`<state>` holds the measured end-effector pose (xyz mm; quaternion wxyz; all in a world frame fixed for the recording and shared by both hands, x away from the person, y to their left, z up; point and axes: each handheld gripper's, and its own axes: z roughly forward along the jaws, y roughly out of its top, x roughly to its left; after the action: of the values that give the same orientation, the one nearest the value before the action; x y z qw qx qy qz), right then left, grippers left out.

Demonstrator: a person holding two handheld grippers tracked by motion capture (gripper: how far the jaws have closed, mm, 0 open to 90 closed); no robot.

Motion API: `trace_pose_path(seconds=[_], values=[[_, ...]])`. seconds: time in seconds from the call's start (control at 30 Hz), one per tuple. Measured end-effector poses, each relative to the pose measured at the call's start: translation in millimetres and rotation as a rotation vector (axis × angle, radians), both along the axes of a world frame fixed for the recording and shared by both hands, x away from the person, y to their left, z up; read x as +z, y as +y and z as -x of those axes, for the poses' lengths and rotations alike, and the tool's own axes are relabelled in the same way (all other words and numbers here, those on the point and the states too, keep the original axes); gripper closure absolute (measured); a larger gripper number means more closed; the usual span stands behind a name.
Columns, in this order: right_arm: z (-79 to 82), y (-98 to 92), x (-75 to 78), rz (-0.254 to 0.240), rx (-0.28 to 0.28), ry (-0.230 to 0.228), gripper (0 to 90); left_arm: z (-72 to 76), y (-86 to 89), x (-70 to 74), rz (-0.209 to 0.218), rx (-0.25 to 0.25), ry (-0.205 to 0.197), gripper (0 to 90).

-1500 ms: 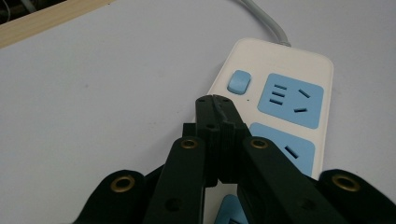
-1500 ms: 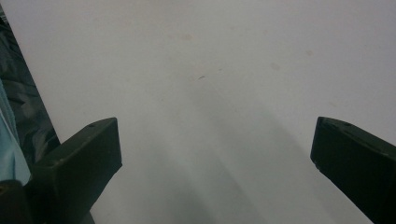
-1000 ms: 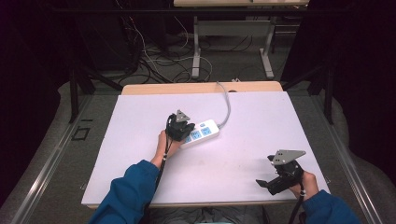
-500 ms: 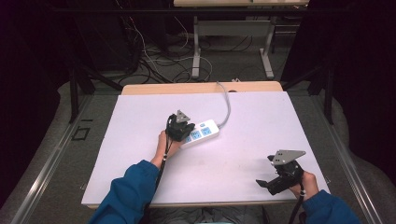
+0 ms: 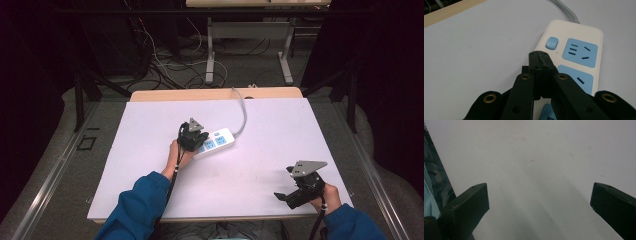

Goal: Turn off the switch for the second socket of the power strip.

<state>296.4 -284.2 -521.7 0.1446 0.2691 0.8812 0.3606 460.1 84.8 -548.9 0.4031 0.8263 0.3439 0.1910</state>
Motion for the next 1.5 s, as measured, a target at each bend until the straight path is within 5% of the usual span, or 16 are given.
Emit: trace_pose_path(seconds=[1.07, 1.5], values=[[1.0, 0.5, -0.5, -0.004, -0.003, -0.002, 1.3, -0.8, 1.4, -0.3, 0.016, -0.004, 0.001, 90.0], [0.6, 0.5, -0.1, 0.005, 0.003, 0.012, 1.3, 1.1, -2.1, 1.8, -0.018, -0.006, -0.004, 90.0]])
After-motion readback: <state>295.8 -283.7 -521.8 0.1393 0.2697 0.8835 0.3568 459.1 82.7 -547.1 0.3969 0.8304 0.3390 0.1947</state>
